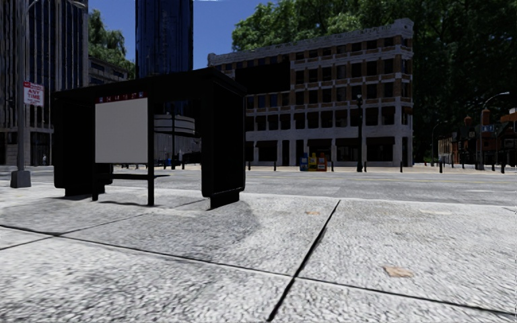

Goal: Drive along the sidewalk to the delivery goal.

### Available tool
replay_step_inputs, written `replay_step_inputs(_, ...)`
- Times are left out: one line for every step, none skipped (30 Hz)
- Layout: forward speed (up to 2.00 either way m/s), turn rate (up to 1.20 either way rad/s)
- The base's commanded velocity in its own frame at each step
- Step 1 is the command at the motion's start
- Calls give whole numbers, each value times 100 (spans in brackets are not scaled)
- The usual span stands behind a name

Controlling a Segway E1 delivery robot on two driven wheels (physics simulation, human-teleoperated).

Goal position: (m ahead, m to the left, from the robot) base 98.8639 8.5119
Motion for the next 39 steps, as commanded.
replay_step_inputs(186,47)
replay_step_inputs(186,47)
replay_step_inputs(186,47)
replay_step_inputs(186,47)
replay_step_inputs(186,45)
replay_step_inputs(186,45)
replay_step_inputs(186,45)
replay_step_inputs(186,45)
replay_step_inputs(186,45)
replay_step_inputs(186,45)
replay_step_inputs(186,45)
replay_step_inputs(186,46)
replay_step_inputs(186,46)
replay_step_inputs(186,46)
replay_step_inputs(186,48)
replay_step_inputs(186,50)
replay_step_inputs(186,50)
replay_step_inputs(186,50)
replay_step_inputs(186,51)
replay_step_inputs(186,51)
replay_step_inputs(186,52)
replay_step_inputs(186,52)
replay_step_inputs(186,57)
replay_step_inputs(186,60)
replay_step_inputs(186,60)
replay_step_inputs(186,61)
replay_step_inputs(186,61)
replay_step_inputs(186,61)
replay_step_inputs(186,61)
replay_step_inputs(186,61)
replay_step_inputs(186,61)
replay_step_inputs(186,61)
replay_step_inputs(186,61)
replay_step_inputs(186,61)
replay_step_inputs(186,61)
replay_step_inputs(186,61)
replay_step_inputs(186,61)
replay_step_inputs(186,61)
replay_step_inputs(186,61)
